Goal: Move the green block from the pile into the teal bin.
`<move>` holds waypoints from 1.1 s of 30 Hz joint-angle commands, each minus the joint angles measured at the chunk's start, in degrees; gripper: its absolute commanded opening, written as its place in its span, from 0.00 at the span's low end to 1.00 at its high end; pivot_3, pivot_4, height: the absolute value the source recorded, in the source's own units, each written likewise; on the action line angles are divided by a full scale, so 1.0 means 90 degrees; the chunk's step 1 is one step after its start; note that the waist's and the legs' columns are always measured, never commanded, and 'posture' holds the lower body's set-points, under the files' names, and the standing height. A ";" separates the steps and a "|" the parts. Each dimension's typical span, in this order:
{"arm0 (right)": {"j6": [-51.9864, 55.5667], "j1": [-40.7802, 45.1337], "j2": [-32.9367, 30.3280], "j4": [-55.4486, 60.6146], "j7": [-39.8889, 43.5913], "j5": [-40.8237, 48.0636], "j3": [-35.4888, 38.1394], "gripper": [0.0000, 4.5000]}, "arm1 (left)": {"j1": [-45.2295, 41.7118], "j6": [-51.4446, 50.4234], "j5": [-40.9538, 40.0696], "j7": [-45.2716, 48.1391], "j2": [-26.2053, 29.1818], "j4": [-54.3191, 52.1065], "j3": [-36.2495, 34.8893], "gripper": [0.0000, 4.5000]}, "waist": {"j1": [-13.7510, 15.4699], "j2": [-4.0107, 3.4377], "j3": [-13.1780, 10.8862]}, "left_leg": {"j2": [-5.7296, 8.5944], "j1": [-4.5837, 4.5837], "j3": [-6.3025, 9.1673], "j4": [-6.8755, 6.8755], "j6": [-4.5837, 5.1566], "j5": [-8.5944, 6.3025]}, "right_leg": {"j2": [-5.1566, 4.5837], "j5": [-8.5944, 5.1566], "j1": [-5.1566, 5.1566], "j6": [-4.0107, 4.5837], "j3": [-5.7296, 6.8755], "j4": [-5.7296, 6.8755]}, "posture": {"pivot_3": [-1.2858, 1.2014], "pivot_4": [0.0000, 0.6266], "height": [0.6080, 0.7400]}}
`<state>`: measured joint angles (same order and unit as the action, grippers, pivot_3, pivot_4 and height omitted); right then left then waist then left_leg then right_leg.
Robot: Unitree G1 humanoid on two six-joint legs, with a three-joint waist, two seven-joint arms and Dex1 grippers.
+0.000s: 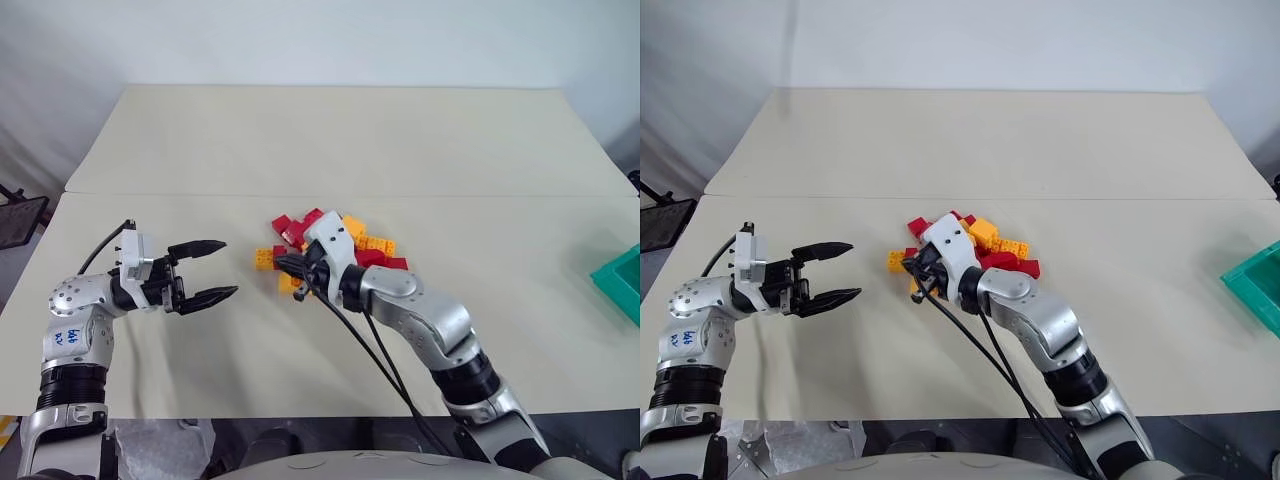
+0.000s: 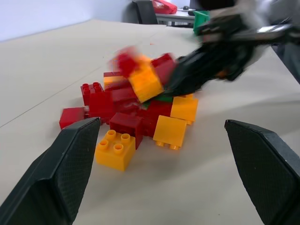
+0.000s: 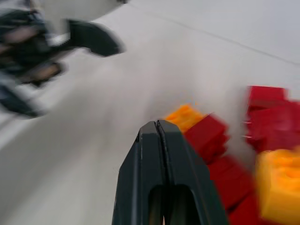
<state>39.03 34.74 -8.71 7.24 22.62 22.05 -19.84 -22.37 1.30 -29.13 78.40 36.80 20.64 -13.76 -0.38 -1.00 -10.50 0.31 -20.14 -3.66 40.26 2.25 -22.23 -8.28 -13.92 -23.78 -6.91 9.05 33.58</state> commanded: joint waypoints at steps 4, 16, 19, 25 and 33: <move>-0.1110 0.0277 -0.0004 -0.0913 -0.0131 -0.0726 0.0549 0.01 | -0.0188 0.0077 -0.0068 0.0001 -0.0023 -0.0066 -0.0021 1.00 | -0.0040 0.0000 0.0000 | -0.0002 -0.0001 -0.0003 -0.0003 -0.0002 0.0001 | 0.0004 0.0000 0.0000 0.0000 0.0003 -0.0001 | 0.52 0.24 1.00; -0.0756 0.0013 -0.1122 -0.0304 -0.0080 -0.1311 0.1318 0.01 | -0.0388 0.0156 0.0002 -0.0004 -0.0108 0.0150 0.0070 1.00 | -0.0138 -0.0001 -0.0001 | -0.0004 -0.0001 -0.0002 -0.0009 -0.0002 0.0001 | 0.0003 0.0000 -0.0001 0.0000 -0.0003 -0.0005 | 0.52 0.24 1.00; -0.0410 0.0007 -0.1284 0.0218 0.0107 -0.1119 0.1478 0.01 | -0.0406 0.0181 -0.0008 0.0018 -0.0106 0.0177 0.0080 1.00 | -0.0138 -0.0002 -0.0001 | -0.0009 -0.0002 0.0004 -0.0010 -0.0003 0.0001 | 0.0004 0.0000 -0.0008 0.0000 -0.0003 -0.0004 | 0.52 0.24 1.00; 0.0743 -0.0465 -0.2090 0.1558 0.1577 0.0933 0.2882 0.01 | -0.0380 0.0123 -0.0063 0.0100 -0.0138 0.0108 0.0133 1.00 | -0.0083 -0.0001 -0.0003 | -0.0008 -0.0005 0.0008 -0.0008 -0.0002 0.0001 | 0.0004 0.0000 -0.0008 0.0000 -0.0004 -0.0006 | 0.52 0.24 1.00; 0.1289 -0.1335 -0.4290 0.1094 0.3484 0.2082 0.4196 0.42 | -0.0460 0.0146 -0.0031 0.0207 -0.0221 0.0204 0.0204 1.00 | 0.0050 0.0007 -0.0007 | -0.0003 -0.0004 0.0003 0.0003 0.0010 -0.0004 | -0.0005 0.0003 0.0004 -0.0005 0.0000 -0.0013 | 0.52 0.24 1.00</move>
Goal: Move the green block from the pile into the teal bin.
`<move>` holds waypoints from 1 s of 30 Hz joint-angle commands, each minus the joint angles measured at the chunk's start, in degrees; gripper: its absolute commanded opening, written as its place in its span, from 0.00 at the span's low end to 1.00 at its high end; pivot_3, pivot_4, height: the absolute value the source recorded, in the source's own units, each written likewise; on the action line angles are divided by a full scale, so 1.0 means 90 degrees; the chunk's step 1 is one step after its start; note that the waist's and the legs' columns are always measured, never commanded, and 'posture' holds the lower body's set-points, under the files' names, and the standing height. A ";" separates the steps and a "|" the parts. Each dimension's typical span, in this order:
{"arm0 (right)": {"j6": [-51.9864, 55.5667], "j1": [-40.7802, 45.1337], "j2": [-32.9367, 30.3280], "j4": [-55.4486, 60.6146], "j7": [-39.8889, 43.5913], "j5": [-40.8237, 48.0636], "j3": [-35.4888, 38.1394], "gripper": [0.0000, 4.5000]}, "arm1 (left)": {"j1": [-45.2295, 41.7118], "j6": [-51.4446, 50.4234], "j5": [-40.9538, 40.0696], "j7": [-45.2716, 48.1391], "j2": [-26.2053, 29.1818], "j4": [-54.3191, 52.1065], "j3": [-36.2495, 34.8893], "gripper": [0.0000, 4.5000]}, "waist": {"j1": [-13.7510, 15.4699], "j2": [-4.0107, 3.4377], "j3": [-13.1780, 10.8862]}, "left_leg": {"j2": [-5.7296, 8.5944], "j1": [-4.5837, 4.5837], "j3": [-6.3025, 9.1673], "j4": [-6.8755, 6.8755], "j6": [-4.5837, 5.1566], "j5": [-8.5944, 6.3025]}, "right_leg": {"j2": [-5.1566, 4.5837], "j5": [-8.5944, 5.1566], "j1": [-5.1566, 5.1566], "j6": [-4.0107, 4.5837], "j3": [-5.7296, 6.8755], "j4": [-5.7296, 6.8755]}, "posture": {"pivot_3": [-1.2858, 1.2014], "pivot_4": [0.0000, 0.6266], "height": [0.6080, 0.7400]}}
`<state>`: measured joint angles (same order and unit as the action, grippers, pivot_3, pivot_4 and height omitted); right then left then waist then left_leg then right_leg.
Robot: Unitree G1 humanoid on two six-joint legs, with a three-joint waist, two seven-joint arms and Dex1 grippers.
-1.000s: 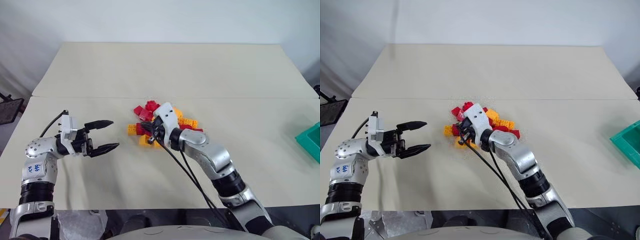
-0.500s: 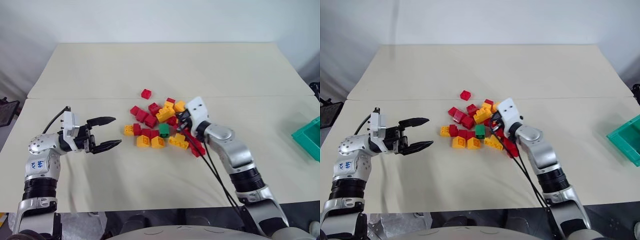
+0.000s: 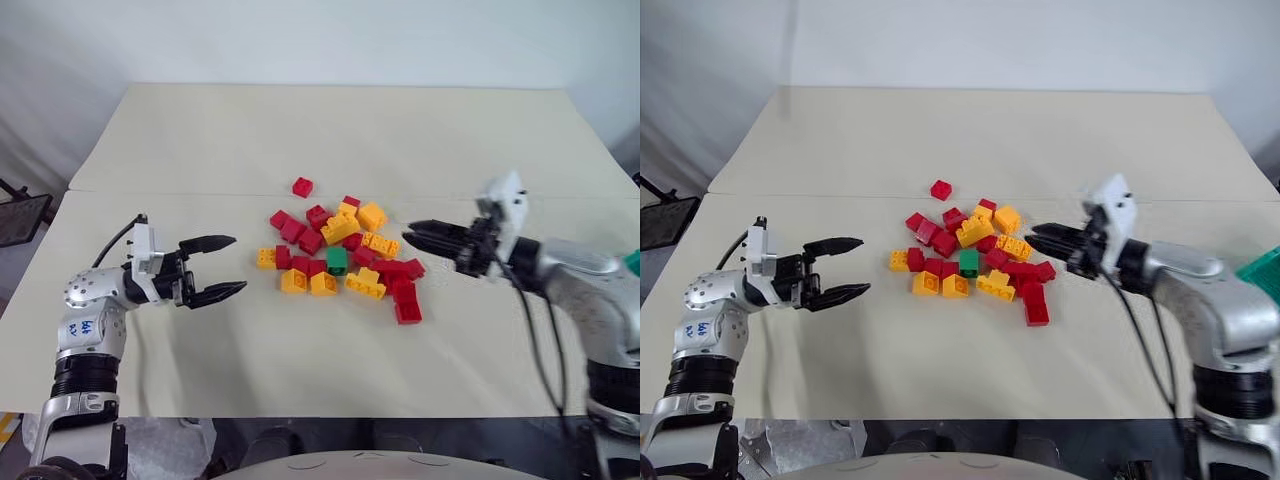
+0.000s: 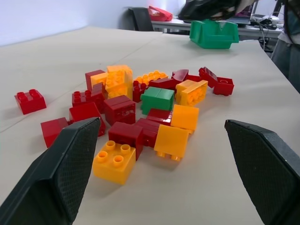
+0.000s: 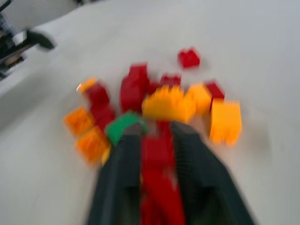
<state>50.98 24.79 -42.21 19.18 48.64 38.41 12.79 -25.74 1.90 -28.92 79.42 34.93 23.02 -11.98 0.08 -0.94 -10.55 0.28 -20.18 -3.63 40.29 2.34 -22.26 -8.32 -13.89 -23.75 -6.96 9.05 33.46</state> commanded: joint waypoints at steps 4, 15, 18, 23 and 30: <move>-0.0591 -0.1132 -0.1709 -0.0791 0.1462 -0.0124 0.1057 0.71 | -0.0208 0.0099 -0.0065 0.0194 -0.0001 0.0088 0.0003 1.00 | 0.0042 0.0003 -0.0002 | 0.0005 0.0000 -0.0015 0.0001 0.0001 0.0000 | -0.0003 0.0001 0.0001 -0.0002 0.0000 0.0000 | 0.52 0.24 1.00; -0.0418 -0.1208 -0.2550 0.0129 0.1697 -0.0042 0.0632 1.00 | -0.0153 0.0122 -0.0100 0.0256 0.0119 0.0098 -0.0111 1.00 | -0.0014 0.0004 -0.0004 | -0.0002 0.0009 -0.0006 0.0013 -0.0001 0.0001 | -0.0007 0.0002 0.0002 -0.0002 -0.0005 0.0010 | 0.52 0.24 1.00; -0.0143 -0.0218 -0.2297 0.0425 0.1339 -0.0162 -0.0302 1.00 | -0.0143 0.0119 -0.0094 0.0239 0.0098 0.0065 -0.0108 1.00 | -0.0033 0.0002 -0.0005 | -0.0006 0.0012 -0.0005 0.0018 -0.0004 0.0001 | -0.0008 0.0002 0.0002 -0.0002 -0.0009 0.0014 | 0.52 0.24 1.00; 0.0309 0.1524 -0.1906 0.0207 0.1501 -0.0889 -0.2453 1.00 | -0.0148 0.0149 -0.0090 0.0205 0.0031 0.0034 -0.0098 1.00 | 0.0005 0.0001 -0.0007 | 0.0001 -0.0005 0.0018 0.0042 -0.0006 -0.0001 | -0.0017 0.0002 0.0001 -0.0001 0.0002 0.0015 | 0.52 0.24 1.00; -0.0249 0.3632 0.0034 -0.1961 0.1533 -0.2469 -0.4608 1.00 | 0.0228 0.0184 -0.0184 0.0064 -0.0125 -0.0409 -0.0182 1.00 | -0.0056 0.0000 -0.0008 | 0.0004 -0.0023 0.0019 0.0072 0.0000 -0.0008 | -0.0015 0.0005 -0.0006 -0.0006 0.0006 0.0027 | 0.52 0.24 1.00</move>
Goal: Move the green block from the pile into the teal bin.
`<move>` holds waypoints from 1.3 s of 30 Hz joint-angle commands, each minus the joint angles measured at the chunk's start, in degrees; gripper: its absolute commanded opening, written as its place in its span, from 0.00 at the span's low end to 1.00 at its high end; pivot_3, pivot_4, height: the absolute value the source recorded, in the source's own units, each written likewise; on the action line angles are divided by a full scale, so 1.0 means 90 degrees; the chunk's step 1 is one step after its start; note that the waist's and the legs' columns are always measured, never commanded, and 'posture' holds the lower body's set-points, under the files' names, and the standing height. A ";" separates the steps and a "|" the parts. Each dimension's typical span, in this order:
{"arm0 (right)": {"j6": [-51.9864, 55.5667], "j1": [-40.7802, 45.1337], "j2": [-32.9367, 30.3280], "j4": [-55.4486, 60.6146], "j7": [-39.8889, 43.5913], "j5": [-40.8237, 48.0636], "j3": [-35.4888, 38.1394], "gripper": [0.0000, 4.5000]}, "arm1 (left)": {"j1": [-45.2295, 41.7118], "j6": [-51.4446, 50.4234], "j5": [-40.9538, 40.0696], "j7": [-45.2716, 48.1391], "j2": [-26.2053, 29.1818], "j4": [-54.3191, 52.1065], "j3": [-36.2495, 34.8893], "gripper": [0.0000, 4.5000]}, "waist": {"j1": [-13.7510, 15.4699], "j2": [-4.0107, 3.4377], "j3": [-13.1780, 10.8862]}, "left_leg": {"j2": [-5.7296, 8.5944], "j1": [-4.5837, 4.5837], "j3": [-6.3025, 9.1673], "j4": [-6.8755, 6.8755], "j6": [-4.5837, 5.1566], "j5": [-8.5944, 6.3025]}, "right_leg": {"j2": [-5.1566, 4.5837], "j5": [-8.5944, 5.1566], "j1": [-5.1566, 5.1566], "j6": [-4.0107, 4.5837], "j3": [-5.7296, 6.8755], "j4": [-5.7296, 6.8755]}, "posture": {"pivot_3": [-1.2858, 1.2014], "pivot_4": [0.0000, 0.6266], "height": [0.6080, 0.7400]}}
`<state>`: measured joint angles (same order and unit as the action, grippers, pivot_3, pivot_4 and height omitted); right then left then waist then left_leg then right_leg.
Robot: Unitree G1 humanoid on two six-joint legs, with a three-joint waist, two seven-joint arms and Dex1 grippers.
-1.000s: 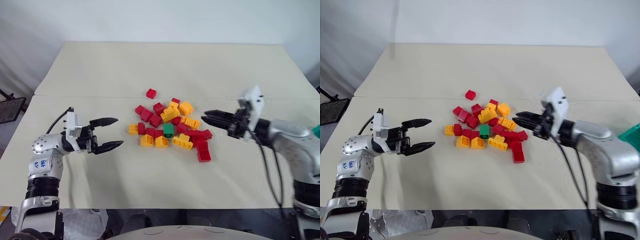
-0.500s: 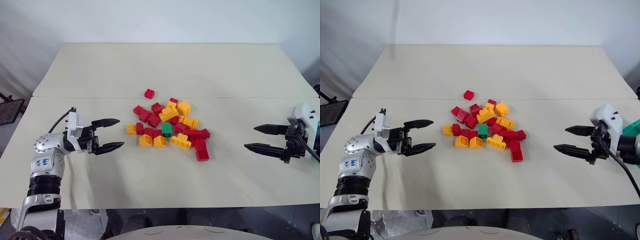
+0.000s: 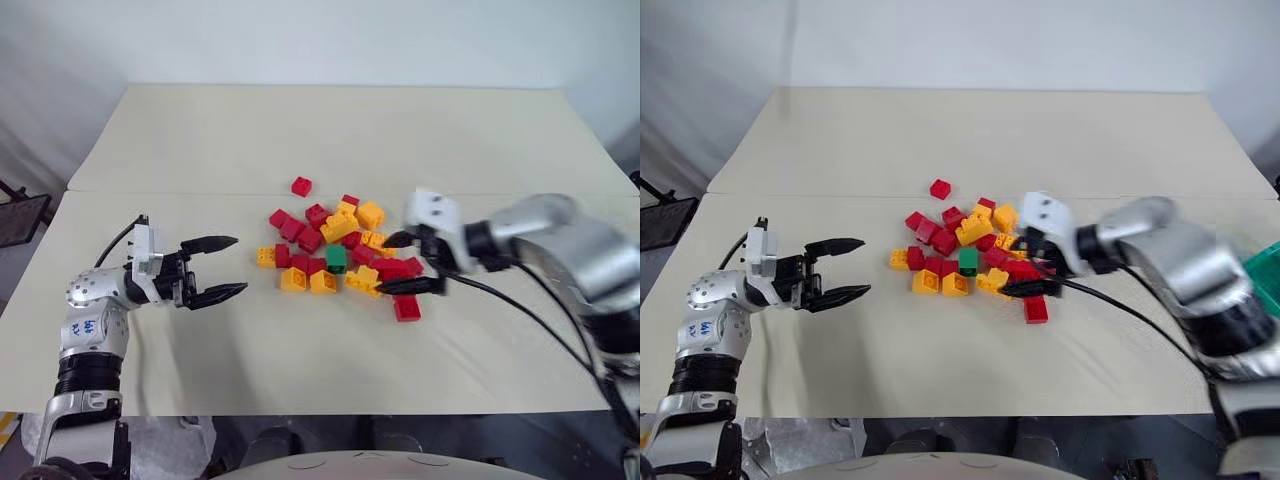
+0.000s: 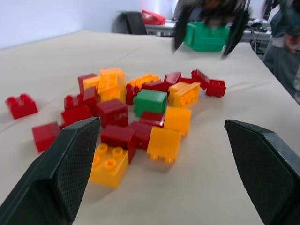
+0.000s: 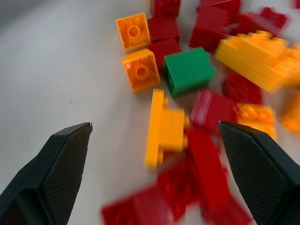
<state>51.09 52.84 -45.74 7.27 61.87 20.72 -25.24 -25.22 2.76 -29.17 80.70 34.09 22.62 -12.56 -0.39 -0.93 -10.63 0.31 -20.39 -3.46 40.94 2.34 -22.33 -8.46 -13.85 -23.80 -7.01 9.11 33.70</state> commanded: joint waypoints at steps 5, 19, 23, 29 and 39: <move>-0.0572 0.1167 0.1301 -0.1804 0.0266 -0.1036 -0.0856 1.00 | 0.0575 0.0060 -0.0236 -0.0269 -0.0100 -0.0839 -0.0188 1.00 | 0.0013 -0.0002 -0.0001 | -0.0001 -0.0007 0.0005 0.0000 0.0000 0.0000 | 0.0003 -0.0001 -0.0006 0.0001 0.0004 0.0004 | 0.52 0.24 1.00; -0.1790 0.1857 0.2578 -0.4008 0.0790 -0.2428 -0.1315 1.00 | 0.1244 -0.0031 -0.0390 -0.0721 -0.0083 -0.1609 -0.0372 1.00 | -0.0152 -0.0002 -0.0001 | -0.0004 0.0001 0.0006 0.0002 -0.0004 0.0002 | 0.0006 -0.0001 -0.0003 0.0001 0.0000 0.0014 | 0.52 0.24 1.00; -0.1971 0.1820 0.2592 -0.4116 0.0950 -0.2730 -0.1369 0.80 | 0.1231 -0.0053 -0.0390 -0.0755 -0.0083 -0.1622 -0.0348 1.00 | -0.0154 -0.0005 -0.0002 | -0.0004 0.0003 0.0004 0.0001 -0.0004 0.0002 | 0.0007 -0.0001 -0.0003 0.0002 -0.0002 0.0014 | 0.52 0.24 1.00; -0.2006 0.1723 0.2595 -0.4017 0.1061 -0.2899 -0.1181 0.46 | 0.1081 -0.0054 -0.0358 -0.0733 -0.0087 -0.1492 -0.0285 1.00 | -0.0153 -0.0004 -0.0001 | -0.0006 0.0012 0.0003 0.0003 -0.0005 0.0002 | 0.0007 -0.0002 0.0006 0.0003 -0.0005 0.0016 | 0.52 0.24 1.00; -0.1261 0.1136 0.1938 -0.2103 0.0850 -0.1911 0.0665 0.46 | 0.0644 -0.0221 -0.0309 -0.0734 -0.0256 -0.1608 0.0118 1.00 | -0.0095 -0.0010 -0.0006 | 0.0003 -0.0007 0.0025 0.0009 -0.0005 0.0002 | 0.0002 -0.0001 0.0003 0.0002 0.0003 0.0010 | 0.52 0.24 1.00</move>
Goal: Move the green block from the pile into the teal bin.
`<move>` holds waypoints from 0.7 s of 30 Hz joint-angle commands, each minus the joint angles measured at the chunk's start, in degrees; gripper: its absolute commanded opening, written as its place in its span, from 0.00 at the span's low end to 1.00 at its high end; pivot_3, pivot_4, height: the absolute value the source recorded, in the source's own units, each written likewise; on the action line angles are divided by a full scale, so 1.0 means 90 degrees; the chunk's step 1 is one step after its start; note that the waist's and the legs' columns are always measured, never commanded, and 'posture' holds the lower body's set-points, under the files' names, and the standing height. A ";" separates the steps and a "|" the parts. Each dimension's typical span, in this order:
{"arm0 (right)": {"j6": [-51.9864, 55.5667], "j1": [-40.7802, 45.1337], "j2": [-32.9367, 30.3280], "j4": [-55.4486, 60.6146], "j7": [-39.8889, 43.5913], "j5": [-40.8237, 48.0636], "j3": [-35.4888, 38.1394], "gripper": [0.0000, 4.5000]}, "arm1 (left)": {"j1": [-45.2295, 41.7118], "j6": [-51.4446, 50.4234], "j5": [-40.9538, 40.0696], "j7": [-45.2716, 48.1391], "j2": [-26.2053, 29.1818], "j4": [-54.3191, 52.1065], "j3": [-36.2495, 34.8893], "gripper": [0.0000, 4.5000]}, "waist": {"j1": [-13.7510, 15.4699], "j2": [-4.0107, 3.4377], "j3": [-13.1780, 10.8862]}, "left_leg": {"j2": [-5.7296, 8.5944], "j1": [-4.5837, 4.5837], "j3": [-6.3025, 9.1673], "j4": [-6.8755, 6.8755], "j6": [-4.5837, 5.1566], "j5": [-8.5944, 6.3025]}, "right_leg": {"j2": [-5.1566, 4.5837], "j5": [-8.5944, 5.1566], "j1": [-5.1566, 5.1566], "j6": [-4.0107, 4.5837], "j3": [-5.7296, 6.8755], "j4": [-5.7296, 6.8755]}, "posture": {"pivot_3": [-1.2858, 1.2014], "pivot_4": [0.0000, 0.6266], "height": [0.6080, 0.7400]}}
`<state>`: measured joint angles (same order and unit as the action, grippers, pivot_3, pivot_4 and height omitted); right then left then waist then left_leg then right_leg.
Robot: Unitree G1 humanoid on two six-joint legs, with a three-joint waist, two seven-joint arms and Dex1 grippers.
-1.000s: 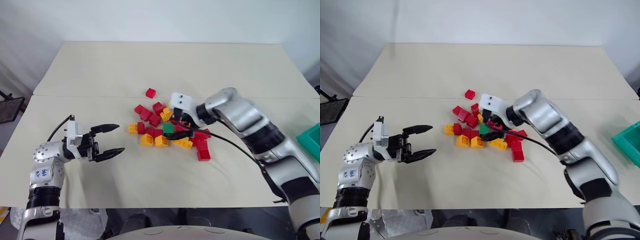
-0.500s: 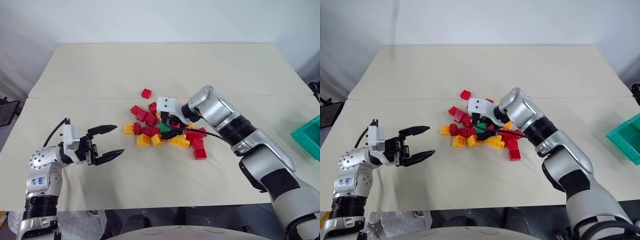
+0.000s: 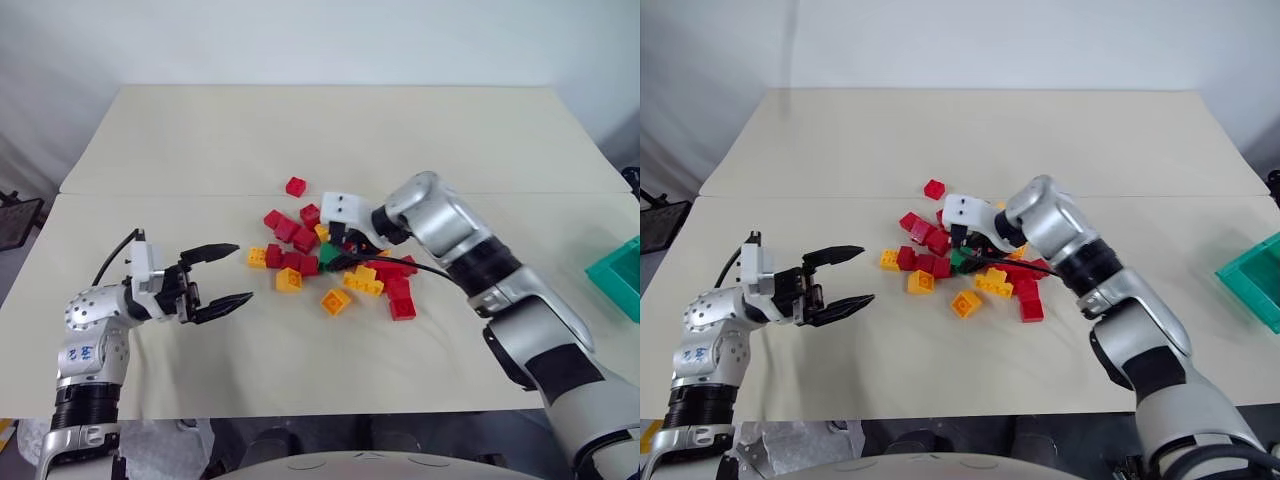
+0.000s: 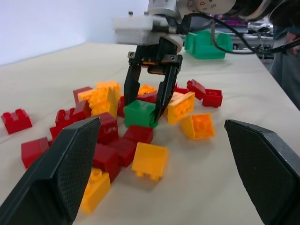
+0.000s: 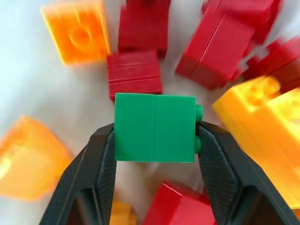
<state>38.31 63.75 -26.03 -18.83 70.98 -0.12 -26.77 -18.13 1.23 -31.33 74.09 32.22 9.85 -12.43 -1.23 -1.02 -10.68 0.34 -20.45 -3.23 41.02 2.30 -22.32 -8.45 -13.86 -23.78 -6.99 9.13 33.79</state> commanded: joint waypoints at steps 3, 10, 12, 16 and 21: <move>0.0423 -0.0413 -0.0520 0.1366 -0.0519 0.0541 0.1337 0.46 | -0.0296 -0.0139 -0.0003 -0.0114 -0.0110 -0.0231 0.0261 1.00 | -0.0017 0.0001 0.0001 | -0.0001 0.0000 0.0000 -0.0005 0.0001 -0.0001 | 0.0002 0.0000 0.0001 0.0000 0.0003 -0.0004 | 0.52 0.24 1.00; 0.0590 -0.2548 -0.1017 0.3505 -0.2518 0.0868 0.4381 0.46 | -0.1144 -0.0254 0.0719 -0.1066 -0.0742 -0.0134 0.1025 1.00 | 0.0221 0.0003 -0.0002 | 0.0002 -0.0005 -0.0010 -0.0003 0.0001 0.0000 | 0.0000 0.0002 0.0001 -0.0004 0.0001 -0.0005 | 0.52 0.24 1.00; 0.0951 -0.3002 -0.1157 0.3876 -0.2985 0.0834 0.4941 0.46 | -0.1362 -0.0283 0.0784 -0.1140 -0.0881 -0.0062 0.1157 1.00 | 0.0275 0.0003 -0.0002 | 0.0003 -0.0005 -0.0020 -0.0001 0.0002 -0.0001 | 0.0000 0.0005 0.0000 -0.0009 -0.0004 -0.0007 | 0.52 0.24 1.00; 0.1415 -0.3833 -0.1307 0.4485 -0.3837 0.0794 0.6270 0.46 | -0.1879 -0.0344 0.0927 -0.1407 -0.1255 0.0213 0.1410 1.00 | 0.0293 0.0002 -0.0001 | -0.0005 0.0002 -0.0040 -0.0005 0.0002 -0.0001 | 0.0010 0.0005 0.0000 -0.0008 -0.0007 -0.0008 | 0.52 0.24 1.00; 0.1563 -0.4695 -0.1459 0.4515 -0.4692 0.0579 0.7424 0.46 | -0.2391 -0.0250 0.1117 -0.1505 -0.1730 0.0706 0.1693 1.00 | 0.0294 0.0002 -0.0001 | -0.0002 0.0003 -0.0058 -0.0005 0.0004 0.0000 | 0.0011 0.0005 0.0002 -0.0009 -0.0013 -0.0008 | 0.52 0.24 1.00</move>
<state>52.90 22.73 -38.01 20.42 31.73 6.49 35.37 -38.18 -1.82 -22.02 61.12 17.52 15.47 1.77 1.42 -1.00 -10.69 0.32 -20.42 -3.76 40.96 2.33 -22.32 -8.34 -13.82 -23.77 -7.07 9.03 33.71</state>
